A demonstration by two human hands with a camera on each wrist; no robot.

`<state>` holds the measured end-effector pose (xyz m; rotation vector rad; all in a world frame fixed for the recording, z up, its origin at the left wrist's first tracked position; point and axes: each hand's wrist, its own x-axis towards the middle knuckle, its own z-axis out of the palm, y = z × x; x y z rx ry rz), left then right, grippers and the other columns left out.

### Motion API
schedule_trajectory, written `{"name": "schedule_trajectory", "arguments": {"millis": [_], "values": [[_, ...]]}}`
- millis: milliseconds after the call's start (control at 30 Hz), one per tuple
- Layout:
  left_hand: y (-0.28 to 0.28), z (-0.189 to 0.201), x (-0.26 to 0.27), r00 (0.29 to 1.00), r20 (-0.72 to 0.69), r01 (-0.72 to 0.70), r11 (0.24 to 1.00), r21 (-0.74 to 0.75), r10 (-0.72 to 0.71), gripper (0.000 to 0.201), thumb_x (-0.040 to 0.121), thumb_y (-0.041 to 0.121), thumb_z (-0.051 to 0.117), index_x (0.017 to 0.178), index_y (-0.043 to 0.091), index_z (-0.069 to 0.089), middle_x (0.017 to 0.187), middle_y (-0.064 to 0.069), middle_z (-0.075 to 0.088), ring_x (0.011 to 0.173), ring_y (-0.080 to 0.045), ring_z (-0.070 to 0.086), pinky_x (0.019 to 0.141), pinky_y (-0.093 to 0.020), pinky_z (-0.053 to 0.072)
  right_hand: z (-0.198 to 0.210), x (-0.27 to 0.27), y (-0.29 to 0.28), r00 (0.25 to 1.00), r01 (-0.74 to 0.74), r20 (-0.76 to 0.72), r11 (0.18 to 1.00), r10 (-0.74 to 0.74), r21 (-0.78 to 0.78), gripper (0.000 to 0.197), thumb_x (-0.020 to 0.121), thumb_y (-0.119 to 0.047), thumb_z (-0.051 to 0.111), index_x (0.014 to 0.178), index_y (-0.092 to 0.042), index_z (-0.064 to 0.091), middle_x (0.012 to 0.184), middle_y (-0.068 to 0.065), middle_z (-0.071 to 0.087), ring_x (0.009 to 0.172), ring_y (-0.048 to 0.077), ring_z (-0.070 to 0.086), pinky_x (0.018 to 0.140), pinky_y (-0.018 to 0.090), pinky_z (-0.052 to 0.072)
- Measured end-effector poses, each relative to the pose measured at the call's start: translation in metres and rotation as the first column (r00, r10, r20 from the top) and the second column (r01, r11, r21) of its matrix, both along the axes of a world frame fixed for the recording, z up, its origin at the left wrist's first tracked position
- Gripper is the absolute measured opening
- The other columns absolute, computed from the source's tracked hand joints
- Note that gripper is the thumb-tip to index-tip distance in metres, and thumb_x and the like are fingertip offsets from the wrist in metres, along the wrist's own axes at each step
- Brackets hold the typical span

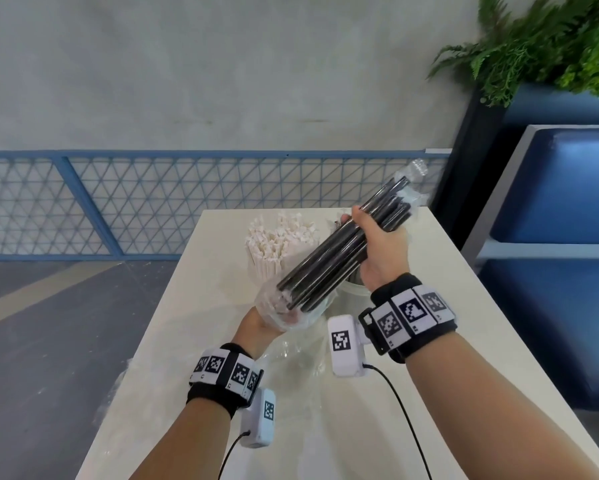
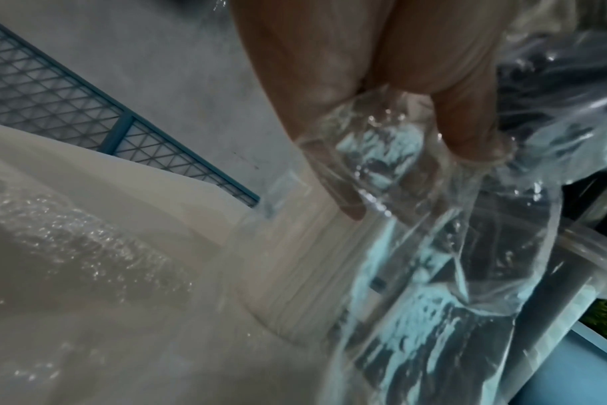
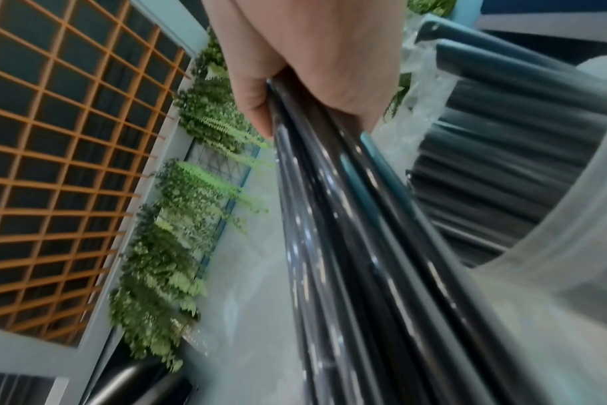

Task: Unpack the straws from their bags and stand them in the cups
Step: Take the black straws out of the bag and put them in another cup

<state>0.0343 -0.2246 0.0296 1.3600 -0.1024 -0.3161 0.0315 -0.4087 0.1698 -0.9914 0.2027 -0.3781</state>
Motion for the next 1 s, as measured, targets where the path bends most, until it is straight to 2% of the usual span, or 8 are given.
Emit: {"name": "schedule_trajectory", "arguments": {"millis": [133, 233, 367, 567, 667, 800, 900, 1000], "values": [[0.000, -0.005, 0.003, 0.999, 0.019, 0.028, 0.999, 0.041, -0.029, 0.031, 0.061, -0.001, 0.072, 0.087, 0.010, 0.060, 0.076, 0.004, 0.072, 0.077, -0.012, 0.067, 0.070, -0.024, 0.055, 0.008, 0.000, -0.017, 0.998, 0.063, 0.010, 0.998, -0.063, -0.028, 0.027, 0.083, -0.004, 0.064, 0.107, 0.005, 0.057, 0.085, 0.011, 0.063, 0.078, 0.023, 0.062, 0.073, 0.037, 0.056], [0.000, -0.004, 0.003, 0.998, 0.049, 0.026, 0.999, 0.027, -0.027, 0.055, 0.036, 0.019, 0.082, 0.085, 0.007, 0.059, 0.078, 0.003, 0.072, 0.075, -0.014, 0.069, 0.072, -0.023, 0.054, 0.020, -0.001, -0.028, 0.991, 0.129, 0.042, 0.991, -0.128, -0.026, 0.026, 0.083, -0.005, 0.065, 0.106, 0.003, 0.057, 0.087, 0.013, 0.064, 0.080, 0.025, 0.062, 0.077, 0.040, 0.055], [0.000, -0.006, 0.002, 0.994, 0.105, -0.033, 0.997, 0.073, 0.025, 0.044, 0.043, 0.025, 0.077, 0.082, 0.011, 0.064, 0.085, -0.009, 0.069, 0.084, -0.026, 0.066, 0.078, -0.030, 0.051, 0.037, 0.000, -0.035, 0.945, 0.320, 0.116, 0.941, -0.307, -0.109, 0.016, 0.078, -0.001, 0.067, 0.090, -0.007, 0.058, 0.077, 0.004, 0.068, 0.071, 0.017, 0.066, 0.071, 0.035, 0.057], [-0.003, 0.003, 0.004, 0.986, 0.147, -0.096, 0.986, 0.137, 0.075, 0.015, 0.052, 0.021, 0.074, 0.066, 0.024, 0.070, 0.074, -0.001, 0.070, 0.079, -0.023, 0.065, 0.076, -0.027, 0.052, 0.049, -0.001, -0.038, 0.895, 0.430, 0.198, 0.891, -0.400, -0.147, 0.017, 0.076, 0.002, 0.063, 0.078, -0.012, 0.055, 0.069, 0.004, 0.064, 0.059, 0.012, 0.060, 0.058, 0.024, 0.050], [-0.001, 0.004, 0.003, 0.983, 0.152, -0.123, 0.983, 0.139, 0.102, 0.018, 0.045, 0.036, 0.075, 0.061, 0.029, 0.071, 0.074, 0.003, 0.068, 0.086, -0.027, 0.060, 0.088, -0.042, 0.048, 0.058, 0.002, -0.046, 0.861, 0.499, 0.206, 0.852, -0.465, -0.159, 0.015, 0.072, -0.005, 0.065, 0.079, -0.014, 0.056, 0.078, 0.011, 0.067, 0.068, 0.017, 0.064, 0.066, 0.029, 0.054], [-0.001, 0.002, 0.002, 0.983, 0.153, -0.123, 0.983, 0.138, 0.101, 0.015, 0.049, 0.027, 0.072, 0.064, 0.028, 0.072, 0.068, 0.009, 0.070, 0.089, -0.030, 0.060, 0.097, -0.055, 0.046, 0.064, 0.008, -0.046, 0.860, 0.506, 0.222, 0.827, -0.460, -0.246, 0.019, 0.072, -0.011, 0.067, 0.087, -0.015, 0.056, 0.080, 0.006, 0.069, 0.078, 0.026, 0.068, 0.080, 0.039, 0.057], [-0.001, 0.003, 0.002, 0.985, 0.151, -0.103, 0.988, 0.113, 0.086, 0.019, 0.053, 0.012, 0.069, 0.066, 0.025, 0.073, 0.068, 0.007, 0.070, 0.083, -0.029, 0.059, 0.098, -0.061, 0.042, 0.056, 0.007, -0.039, 0.860, 0.506, 0.258, 0.804, -0.441, -0.312, 0.034, 0.074, -0.015, 0.068, 0.104, -0.006, 0.057, 0.094, 0.008, 0.069, 0.086, 0.020, 0.067, 0.080, 0.025, 0.055], [0.004, 0.003, 0.002, 0.983, 0.153, -0.114, 0.990, 0.088, 0.100, 0.015, 0.048, 0.024, 0.072, 0.063, 0.023, 0.071, 0.066, 0.007, 0.068, 0.072, -0.019, 0.062, 0.098, -0.062, 0.041, 0.044, 0.005, -0.038, 0.864, 0.503, 0.261, 0.756, -0.431, -0.419, 0.022, 0.080, -0.011, 0.068, 0.097, -0.014, 0.053, 0.085, -0.010, 0.061, 0.080, 0.007, 0.060, 0.072, 0.007, 0.048]]}}
